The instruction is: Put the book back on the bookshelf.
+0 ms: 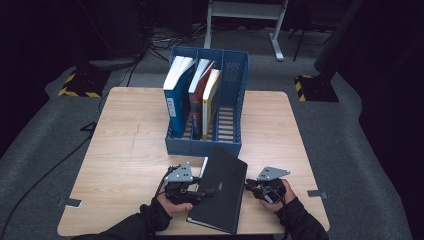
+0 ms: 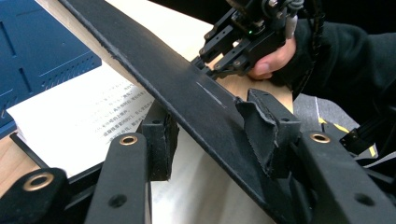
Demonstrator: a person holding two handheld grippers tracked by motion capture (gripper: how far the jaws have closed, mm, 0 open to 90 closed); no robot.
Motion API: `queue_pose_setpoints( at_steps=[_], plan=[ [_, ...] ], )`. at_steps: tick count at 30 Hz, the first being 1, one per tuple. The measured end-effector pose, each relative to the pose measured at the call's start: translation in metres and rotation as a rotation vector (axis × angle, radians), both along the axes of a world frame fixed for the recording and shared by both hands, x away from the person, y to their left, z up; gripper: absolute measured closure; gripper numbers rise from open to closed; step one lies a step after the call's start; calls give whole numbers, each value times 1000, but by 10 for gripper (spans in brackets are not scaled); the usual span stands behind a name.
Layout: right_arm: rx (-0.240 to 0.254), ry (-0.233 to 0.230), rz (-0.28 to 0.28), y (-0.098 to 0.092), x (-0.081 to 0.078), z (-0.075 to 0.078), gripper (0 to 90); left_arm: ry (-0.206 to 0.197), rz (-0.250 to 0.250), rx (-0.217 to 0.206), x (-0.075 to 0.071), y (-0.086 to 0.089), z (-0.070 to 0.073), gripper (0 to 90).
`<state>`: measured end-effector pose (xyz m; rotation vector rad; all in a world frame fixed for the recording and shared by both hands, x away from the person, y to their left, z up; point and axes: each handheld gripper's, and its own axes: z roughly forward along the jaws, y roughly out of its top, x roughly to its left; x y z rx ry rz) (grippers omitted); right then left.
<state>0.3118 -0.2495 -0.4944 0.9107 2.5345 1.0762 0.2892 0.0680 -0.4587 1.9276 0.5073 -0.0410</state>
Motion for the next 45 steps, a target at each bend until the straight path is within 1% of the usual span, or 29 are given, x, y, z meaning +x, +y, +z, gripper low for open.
queue_pose_setpoints(
  at_steps=[3, 5, 6, 9, 10, 12, 13, 15, 16, 17, 19, 20, 21, 22, 24, 27, 28, 29, 30, 31, 32, 33, 36, 38, 41, 45],
  plan=[
    [13, -4, 9, 1, 1, -2, 889, -7, -10, -13, -1, 1, 1, 558],
    [36, -1, 4, 0, 1, -3, 897, -18, -22, -17, -1, 2, 2, 561],
    [44, -5, 4, 1, 1, -3, 898, -16, -23, -24, -1, 2, 2, 564],
    [57, -6, 1, 3, 2, -5, 899, -33, -43, -32, -2, 3, 4, 573],
    [53, -18, 4, 4, 1, -5, 900, -34, -49, -37, -3, 3, 5, 577],
    [67, -26, 10, 5, 2, -5, 900, -48, -49, -38, -3, 4, 6, 583],
    [76, -38, 5, 4, 1, -4, 900, -51, -48, -42, -3, 5, 7, 589],
    [102, -43, 1, 3, 1, -1, 900, -67, -49, -46, -4, 6, 8, 594],
    [103, -52, -1, 3, 0, 1, 900, -67, -49, -46, -4, 6, 8, 597],
    [110, -63, -3, 2, 0, 2, 900, -83, -54, -51, -5, 7, 10, 601],
    [140, -82, -5, -1, -1, 6, 900, -88, -65, -61, -5, 9, 12, 614],
    [156, -88, -4, -2, -2, 9, 900, -101, -70, -61, -5, 10, 12, 621],
    [174, -100, -1, -4, -3, 11, 900, -103, -71, -62, -6, 10, 13, 629],
    [183, -108, -1, -4, -3, 13, 900, -105, -76, -71, -6, 11, 14, 636],
    [205, -123, 3, -6, -4, 17, 900, -115, -81, -72, -7, 11, 15, 645],
    [212, -155, 16, -8, -7, 23, 900, -128, -98, -72, -8, 12, 17, 653],
    [216, -158, 18, -8, -8, 25, 900, -130, -101, -69, -9, 12, 18, 657],
    [230, -164, 23, -9, -8, 28, 900, -134, -111, -70, -10, 12, 18, 659],
    [230, -164, 23, -9, -8, 28, 900, -134, -111, -70, -10, 12, 18, 663],
    [235, -185, 24, -9, -11, 34, 900, -144, -117, -65, -11, 12, 19, 667],
    [241, -191, 24, -9, -11, 36, 900, -141, -123, -68, -12, 12, 20, 673],
    [245, -197, 23, -10, -12, 38, 900, -149, -123, -61, -12, 12, 20, 677],
    [261, -218, 26, -13, -14, 45, 900, -151, -132, -54, -12, 11, 20, 680],
    [263, -236, 28, -14, -16, 50, 900, -154, -138, -47, -13, 10, 20, 681],
    [278, -249, 35, -15, -18, 54, 900, -162, -145, -37, -13, 9, 19, 683],
    [266, -282, 45, -14, -23, 59, 900, -168, -155, -27, -13, 9, 18, 682]
  ],
)
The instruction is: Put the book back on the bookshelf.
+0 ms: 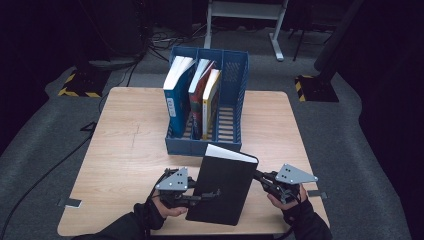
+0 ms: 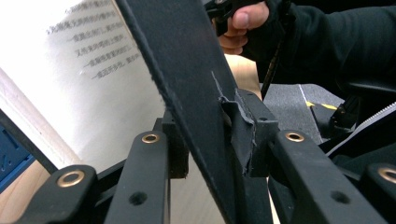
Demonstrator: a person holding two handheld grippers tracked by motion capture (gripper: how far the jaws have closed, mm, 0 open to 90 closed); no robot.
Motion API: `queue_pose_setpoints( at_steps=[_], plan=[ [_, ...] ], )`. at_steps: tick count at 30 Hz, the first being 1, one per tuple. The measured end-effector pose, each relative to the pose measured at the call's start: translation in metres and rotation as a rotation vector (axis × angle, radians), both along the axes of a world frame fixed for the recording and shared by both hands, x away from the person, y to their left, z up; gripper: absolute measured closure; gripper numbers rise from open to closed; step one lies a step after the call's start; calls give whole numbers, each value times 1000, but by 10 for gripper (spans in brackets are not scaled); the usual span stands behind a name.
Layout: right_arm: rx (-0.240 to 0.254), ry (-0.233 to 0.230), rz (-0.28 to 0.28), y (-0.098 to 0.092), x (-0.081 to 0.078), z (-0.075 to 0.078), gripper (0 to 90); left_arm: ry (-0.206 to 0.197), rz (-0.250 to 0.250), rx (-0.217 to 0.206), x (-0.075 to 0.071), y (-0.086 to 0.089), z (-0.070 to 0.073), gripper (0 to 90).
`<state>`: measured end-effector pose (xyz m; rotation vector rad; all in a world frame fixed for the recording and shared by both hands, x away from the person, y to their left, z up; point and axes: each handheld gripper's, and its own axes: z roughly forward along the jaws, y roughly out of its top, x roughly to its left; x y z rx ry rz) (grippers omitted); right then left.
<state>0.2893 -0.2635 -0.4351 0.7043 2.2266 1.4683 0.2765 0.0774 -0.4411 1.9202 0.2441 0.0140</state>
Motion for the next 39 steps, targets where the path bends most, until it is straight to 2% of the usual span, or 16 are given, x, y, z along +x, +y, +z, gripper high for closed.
queue_pose_setpoints(
  at_steps=[2, 7, 10, 16, 21, 33, 39],
  plan=[
    [10, -5, 11, -1, -2, 2, 900, -12, -3, 11, 0, -1, 0, 680],
    [27, -57, 37, -1, -10, 15, 900, -48, 6, 48, -3, -5, -3, 680],
    [17, -82, 38, 0, -15, 22, 900, -52, 7, 52, -3, -6, -4, 682],
    [-1, -110, 46, -1, -20, 25, 900, -63, 2, 59, -1, -6, -5, 678],
    [-3, -107, 78, -3, -24, 27, 900, -58, -2, 63, 0, -5, -7, 668],
    [-22, -112, 132, -3, -36, 31, 887, -97, -10, 106, -7, -2, -8, 643],
    [-34, -102, 166, -2, -41, 32, 841, -116, -25, 129, -12, -1, -9, 646]
  ],
)
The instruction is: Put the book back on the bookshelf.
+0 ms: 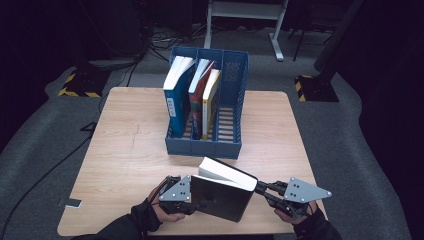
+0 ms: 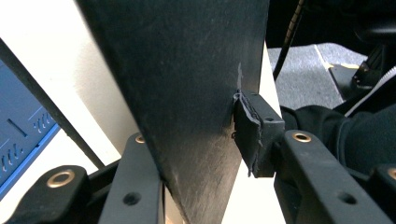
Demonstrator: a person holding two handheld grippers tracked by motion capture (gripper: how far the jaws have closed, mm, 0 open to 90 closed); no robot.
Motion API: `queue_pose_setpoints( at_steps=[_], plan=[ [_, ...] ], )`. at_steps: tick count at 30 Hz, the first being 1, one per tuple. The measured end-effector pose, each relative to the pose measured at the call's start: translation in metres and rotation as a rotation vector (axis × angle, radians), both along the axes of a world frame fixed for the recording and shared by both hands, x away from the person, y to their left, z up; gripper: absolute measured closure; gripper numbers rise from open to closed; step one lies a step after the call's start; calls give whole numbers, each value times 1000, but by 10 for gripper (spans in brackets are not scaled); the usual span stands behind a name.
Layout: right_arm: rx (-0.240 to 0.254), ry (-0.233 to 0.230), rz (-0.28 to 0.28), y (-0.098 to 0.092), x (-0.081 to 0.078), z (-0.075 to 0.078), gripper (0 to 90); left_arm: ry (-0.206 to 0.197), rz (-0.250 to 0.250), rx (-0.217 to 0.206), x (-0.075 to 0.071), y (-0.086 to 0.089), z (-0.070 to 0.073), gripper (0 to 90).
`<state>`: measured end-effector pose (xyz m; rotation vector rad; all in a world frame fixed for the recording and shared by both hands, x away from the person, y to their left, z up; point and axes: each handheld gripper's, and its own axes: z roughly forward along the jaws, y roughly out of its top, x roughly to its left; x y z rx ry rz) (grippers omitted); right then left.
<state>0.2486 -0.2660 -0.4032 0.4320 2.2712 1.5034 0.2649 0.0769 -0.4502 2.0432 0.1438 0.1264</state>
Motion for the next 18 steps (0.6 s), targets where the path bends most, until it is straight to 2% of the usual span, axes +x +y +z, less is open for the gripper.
queue_pose_setpoints(
  at_steps=[9, 15, 18],
  plan=[
    [-45, 10, -2, 3, -5, -3, 741, -21, -7, 39, -4, 2, -1, 640],
    [-73, 56, 2, -2, -6, -6, 645, -24, -7, 70, -5, 4, -4, 639],
    [-124, 94, 29, -3, -8, -12, 566, -23, -10, 71, -5, 4, -3, 646]
  ],
)
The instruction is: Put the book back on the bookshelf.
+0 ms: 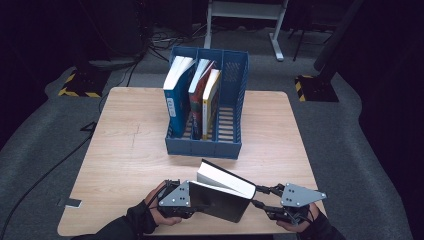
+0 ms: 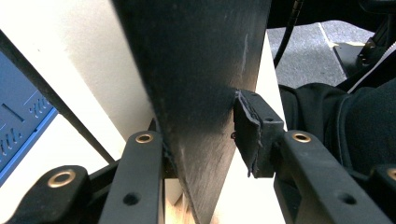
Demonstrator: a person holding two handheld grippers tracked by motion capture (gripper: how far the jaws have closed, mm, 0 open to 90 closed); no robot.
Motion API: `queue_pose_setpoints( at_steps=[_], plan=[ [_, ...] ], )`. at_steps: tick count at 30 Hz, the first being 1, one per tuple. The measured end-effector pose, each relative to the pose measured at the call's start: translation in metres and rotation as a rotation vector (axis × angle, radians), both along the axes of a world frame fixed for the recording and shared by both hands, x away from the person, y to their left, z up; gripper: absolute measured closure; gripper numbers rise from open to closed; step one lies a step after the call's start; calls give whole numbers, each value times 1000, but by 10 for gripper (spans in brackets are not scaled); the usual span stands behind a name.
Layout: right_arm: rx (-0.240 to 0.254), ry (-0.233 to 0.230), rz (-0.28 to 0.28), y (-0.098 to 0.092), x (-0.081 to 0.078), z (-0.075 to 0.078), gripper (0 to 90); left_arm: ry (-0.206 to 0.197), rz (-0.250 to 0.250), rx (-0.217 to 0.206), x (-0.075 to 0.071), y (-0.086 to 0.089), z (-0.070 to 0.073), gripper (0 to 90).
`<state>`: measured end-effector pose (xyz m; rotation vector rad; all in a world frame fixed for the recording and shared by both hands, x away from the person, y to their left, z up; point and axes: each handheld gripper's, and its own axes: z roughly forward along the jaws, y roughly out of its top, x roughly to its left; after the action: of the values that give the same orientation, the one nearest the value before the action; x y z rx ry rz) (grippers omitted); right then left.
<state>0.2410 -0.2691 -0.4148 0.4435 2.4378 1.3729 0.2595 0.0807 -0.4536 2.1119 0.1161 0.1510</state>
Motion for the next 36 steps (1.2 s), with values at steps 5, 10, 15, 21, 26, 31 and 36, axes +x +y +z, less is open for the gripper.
queue_pose_setpoints(
  at_steps=[5, 10, 15, 21, 26, 31, 36],
  plan=[
    [-29, 33, 75, 4, -6, -5, 478, -3, 8, 1, 0, 0, -1, 641],
    [-42, 53, 109, 16, -12, -7, 382, -13, 22, 25, -2, 0, -3, 631],
    [8, 54, 103, 29, -12, -5, 379, -12, 44, 56, -3, 2, -8, 611],
    [46, 36, 78, 41, -10, 1, 378, 0, 67, 83, -4, 7, -12, 528],
    [56, 24, 63, 50, -8, 5, 384, 6, 95, 132, -5, 7, -17, 451],
    [83, 20, 44, 58, -4, 10, 401, 2, 117, 159, -5, 6, -20, 407],
    [92, 24, 32, 66, -2, 14, 392, -7, 124, 182, -5, 5, -24, 401]
  ],
)
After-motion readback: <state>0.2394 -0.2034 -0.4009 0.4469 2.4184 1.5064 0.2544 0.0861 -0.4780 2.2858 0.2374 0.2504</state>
